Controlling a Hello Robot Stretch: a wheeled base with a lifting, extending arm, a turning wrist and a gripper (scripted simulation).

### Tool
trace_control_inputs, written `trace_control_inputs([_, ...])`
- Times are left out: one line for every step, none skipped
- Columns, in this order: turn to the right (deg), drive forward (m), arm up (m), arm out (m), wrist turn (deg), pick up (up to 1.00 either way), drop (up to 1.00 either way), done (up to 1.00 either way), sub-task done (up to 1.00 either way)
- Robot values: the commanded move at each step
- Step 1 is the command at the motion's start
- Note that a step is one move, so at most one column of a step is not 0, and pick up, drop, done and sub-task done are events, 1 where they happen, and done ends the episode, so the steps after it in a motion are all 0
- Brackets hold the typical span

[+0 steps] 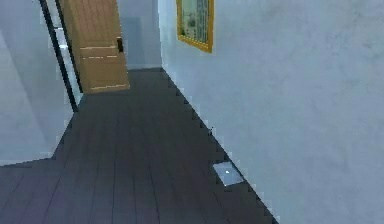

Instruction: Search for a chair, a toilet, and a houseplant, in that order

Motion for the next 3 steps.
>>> trace_control_inputs([0.0,0.6,0.0,0.0,0.0,0.0,0.0,0.0,0.0])
trace_control_inputs([-21.0,0.0,0.0,0.0,0.0,0.0,0.0,0.0,0.0])
trace_control_inputs([0.0,1.0,0.0,0.0,0.0,0.0,0.0,0.0,0.0])
